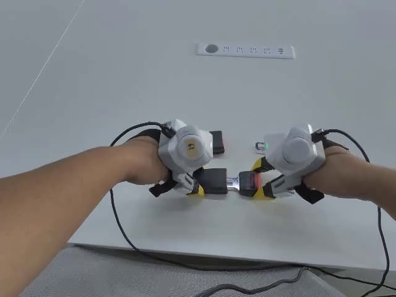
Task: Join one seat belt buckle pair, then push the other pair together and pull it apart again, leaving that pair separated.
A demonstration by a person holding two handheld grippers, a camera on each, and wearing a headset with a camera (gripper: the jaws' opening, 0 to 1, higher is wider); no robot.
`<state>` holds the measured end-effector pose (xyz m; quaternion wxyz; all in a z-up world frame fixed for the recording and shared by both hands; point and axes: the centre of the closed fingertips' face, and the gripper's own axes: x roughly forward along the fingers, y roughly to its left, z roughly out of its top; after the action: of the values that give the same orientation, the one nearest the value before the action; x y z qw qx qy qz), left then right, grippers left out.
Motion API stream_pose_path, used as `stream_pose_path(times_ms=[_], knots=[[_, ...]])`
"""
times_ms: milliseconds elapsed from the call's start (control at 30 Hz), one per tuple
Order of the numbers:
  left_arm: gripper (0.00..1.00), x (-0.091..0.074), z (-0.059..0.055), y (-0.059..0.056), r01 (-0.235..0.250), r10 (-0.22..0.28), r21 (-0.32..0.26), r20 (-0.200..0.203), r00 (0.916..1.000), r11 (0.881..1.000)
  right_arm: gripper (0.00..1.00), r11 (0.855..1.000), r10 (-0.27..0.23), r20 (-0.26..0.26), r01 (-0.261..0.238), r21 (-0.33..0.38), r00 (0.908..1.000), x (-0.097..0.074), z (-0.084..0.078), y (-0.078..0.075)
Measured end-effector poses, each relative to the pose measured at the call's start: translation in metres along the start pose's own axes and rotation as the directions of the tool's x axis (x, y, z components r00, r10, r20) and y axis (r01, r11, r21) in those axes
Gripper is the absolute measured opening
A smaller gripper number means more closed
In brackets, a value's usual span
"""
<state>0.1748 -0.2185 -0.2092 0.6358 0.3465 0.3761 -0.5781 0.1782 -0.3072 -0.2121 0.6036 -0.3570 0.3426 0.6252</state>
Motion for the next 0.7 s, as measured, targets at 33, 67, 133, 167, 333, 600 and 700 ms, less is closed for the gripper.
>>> stream_pose_path(times_ms=[33,67,133,167,333,600,700], knots=[[0.33,0.0002,-0.0001,0.0002,0.0,0.0,0.0,0.002,1.0,1.0,0.32,1.0,-0.001,0.0,0.001,0.001,1.0,0.0004,-0.0001,-0.0001],[0.33,0.0005,-0.0007,0.0009,0.002,-0.002,0.0,0.004,1.0,1.0,0.32,1.0,-0.001,0.0,0.001,0.004,1.0,0.0009,-0.0002,-0.0004],[0.32,0.0007,-0.0007,0.0008,0.004,-0.004,0.004,0.003,1.0,1.0,0.32,1.0,-0.002,-0.004,0.002,-0.001,1.0,0.0007,0.0004,0.0001],[0.32,0.0009,-0.0005,0.0005,0.005,-0.005,0.007,0.001,1.0,1.0,0.32,1.0,-0.008,-0.012,0.008,-0.022,0.9999,0.0007,0.0005,0.0004],[0.32,0.0004,0.0003,0.0001,0.011,-0.011,0.016,-0.01,0.9999,1.0,0.31,1.0,0.0,-0.018,0.0,-0.009,0.9998,0.0006,0.0009,-0.0016],[0.32,-0.0003,0.0001,0.0008,0.011,-0.011,0.015,-0.009,0.9999,1.0,0.3,1.0,0.012,-0.029,-0.011,0.013,0.9995,0.0031,0.0038,-0.0016],[0.32,-0.0002,0.0001,0.0004,0.011,-0.011,0.019,-0.015,0.9998,1.0,0.3,1.0,0.012,-0.034,-0.012,0.011,0.9993,0.0036,0.0052,-0.001]])
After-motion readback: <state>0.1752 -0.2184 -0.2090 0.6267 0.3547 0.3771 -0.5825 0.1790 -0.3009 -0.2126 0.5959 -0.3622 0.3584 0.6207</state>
